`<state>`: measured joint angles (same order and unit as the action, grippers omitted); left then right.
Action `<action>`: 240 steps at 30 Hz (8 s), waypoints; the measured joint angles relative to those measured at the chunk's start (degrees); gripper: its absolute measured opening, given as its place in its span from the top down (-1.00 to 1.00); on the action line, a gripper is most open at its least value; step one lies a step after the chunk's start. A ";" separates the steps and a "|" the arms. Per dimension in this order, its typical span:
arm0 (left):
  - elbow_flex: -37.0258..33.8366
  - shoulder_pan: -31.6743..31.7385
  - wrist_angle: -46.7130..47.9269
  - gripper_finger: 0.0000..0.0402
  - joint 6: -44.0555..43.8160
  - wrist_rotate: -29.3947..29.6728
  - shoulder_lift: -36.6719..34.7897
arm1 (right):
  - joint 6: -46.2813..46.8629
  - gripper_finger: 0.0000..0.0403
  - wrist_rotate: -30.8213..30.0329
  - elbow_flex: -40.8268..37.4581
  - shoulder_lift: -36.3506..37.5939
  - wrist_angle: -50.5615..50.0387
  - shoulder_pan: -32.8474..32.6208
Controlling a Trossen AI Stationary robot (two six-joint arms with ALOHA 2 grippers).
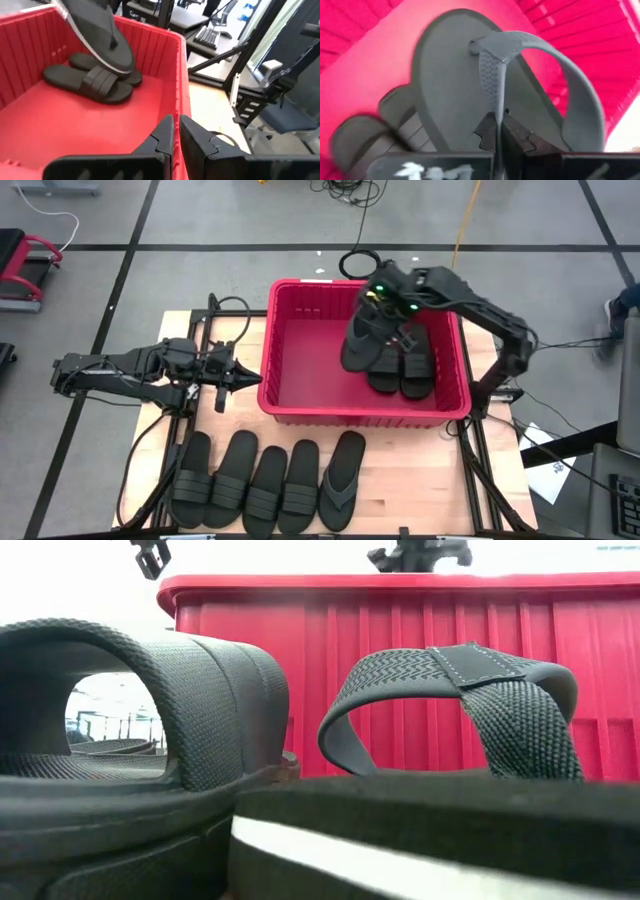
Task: Pick and place slides into bin
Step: Put the black slipper into the red container
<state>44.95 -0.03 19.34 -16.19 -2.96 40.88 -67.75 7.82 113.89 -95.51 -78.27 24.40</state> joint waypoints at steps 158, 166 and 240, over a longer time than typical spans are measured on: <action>0.02 0.00 3.14 0.87 -18.68 2.91 -0.04 | 77.87 0.05 21.89 -49.06 22.40 68.05 -38.00; 0.01 0.00 3.64 0.87 -18.17 0.17 -0.05 | 80.76 0.01 16.49 -59.84 14.27 89.55 -40.00; 0.00 0.00 5.73 0.87 -15.63 -1.55 0.00 | 69.86 1.00 11.65 -35.88 21.71 70.94 -50.93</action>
<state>44.95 -0.03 25.07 -31.81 -4.51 40.88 2.11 19.47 78.00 -73.80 -7.34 -26.52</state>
